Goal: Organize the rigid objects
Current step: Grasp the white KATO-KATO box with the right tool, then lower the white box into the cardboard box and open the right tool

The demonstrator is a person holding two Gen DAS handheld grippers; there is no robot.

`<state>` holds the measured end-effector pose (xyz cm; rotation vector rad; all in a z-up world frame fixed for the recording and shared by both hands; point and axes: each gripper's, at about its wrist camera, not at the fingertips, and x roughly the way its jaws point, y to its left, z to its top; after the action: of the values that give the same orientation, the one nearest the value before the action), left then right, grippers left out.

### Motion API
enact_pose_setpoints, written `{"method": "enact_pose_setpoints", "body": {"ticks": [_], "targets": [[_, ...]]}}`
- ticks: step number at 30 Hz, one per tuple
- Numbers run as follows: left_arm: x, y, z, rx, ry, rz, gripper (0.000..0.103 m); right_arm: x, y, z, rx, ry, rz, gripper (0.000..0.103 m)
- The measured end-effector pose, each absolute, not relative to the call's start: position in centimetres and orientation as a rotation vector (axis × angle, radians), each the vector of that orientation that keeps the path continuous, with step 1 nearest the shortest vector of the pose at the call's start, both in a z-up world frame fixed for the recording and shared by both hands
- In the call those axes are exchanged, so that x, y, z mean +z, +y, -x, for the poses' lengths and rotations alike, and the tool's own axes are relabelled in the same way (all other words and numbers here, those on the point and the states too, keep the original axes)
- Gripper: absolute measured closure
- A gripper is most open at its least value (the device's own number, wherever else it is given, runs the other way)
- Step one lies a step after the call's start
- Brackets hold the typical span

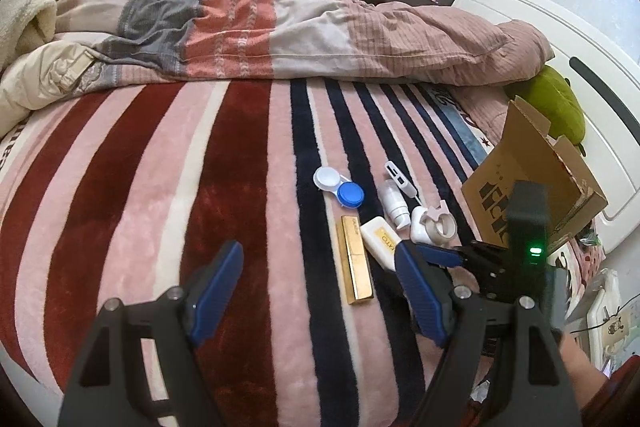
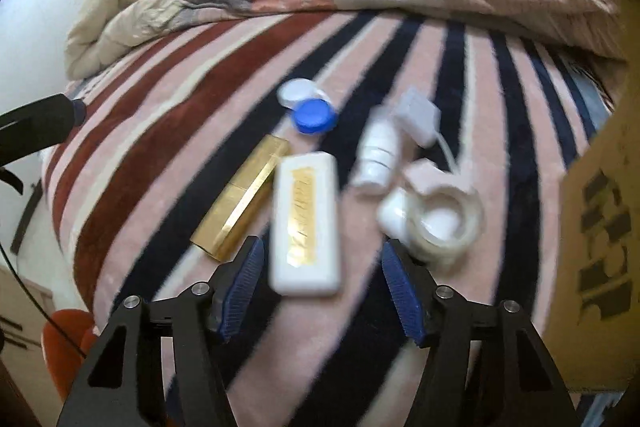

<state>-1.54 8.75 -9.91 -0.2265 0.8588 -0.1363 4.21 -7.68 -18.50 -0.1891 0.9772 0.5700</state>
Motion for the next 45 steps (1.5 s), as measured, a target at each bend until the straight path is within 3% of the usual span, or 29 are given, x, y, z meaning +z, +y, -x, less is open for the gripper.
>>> {"method": "enact_pose_setpoints", "body": {"ticks": [4, 9, 16, 17, 19, 22, 29, 33, 41, 43, 45], "targets": [[-10.2, 9.4, 1.8, -0.122, 0.871, 0.241, 0.028, -19.4, -6.8, -5.3, 0.538, 0.976, 0.204, 0.072], [-9.6, 9.0, 1.3, -0.156, 0.878, 0.256, 0.028, -17.1, -7.2, -4.5, 0.602, 0.930, 0.188, 0.072], [-5.5, 5.1, -1.8, -0.319, 0.860, 0.272, 0.029, -9.4, -9.4, -2.7, 0.842, 0.833, 0.090, 0.072], [-4.4, 4.1, -2.6, -0.353, 0.852, 0.285, 0.032, -8.3, -10.0, -2.7, 0.876, 0.822, 0.076, 0.072], [-3.2, 2.5, -3.8, -0.426, 0.849, 0.310, 0.055, -6.0, -11.5, -2.8, 0.909, 0.796, 0.054, 0.072], [-1.0, -1.1, -6.1, -0.598, 0.845, 0.354, 0.074, -3.4, -14.5, -3.2, 0.890, 0.751, 0.038, 0.072], [1.0, -11.0, -10.9, -0.715, 0.896, 0.229, 0.074, -1.2, -23.2, -5.6, 0.793, 0.747, -0.032, 0.072], [0.0, -16.6, -13.4, -0.741, 0.991, 0.140, 0.073, -1.6, -26.9, -7.2, 0.697, 0.854, -0.043, 0.072], [-1.8, -20.2, -15.0, -0.717, 1.076, 0.035, 0.072, -3.3, -28.8, -9.2, 0.603, 0.989, 0.035, 0.072], [-2.1, -20.3, -15.2, -0.658, 1.078, -0.001, 0.048, -3.8, -28.9, -9.4, 0.571, 1.007, 0.050, 0.070], [-1.9, -19.8, -15.1, -0.622, 1.052, -0.009, 0.036, -4.2, -29.0, -9.3, 0.552, 1.015, 0.060, 0.068]]}}
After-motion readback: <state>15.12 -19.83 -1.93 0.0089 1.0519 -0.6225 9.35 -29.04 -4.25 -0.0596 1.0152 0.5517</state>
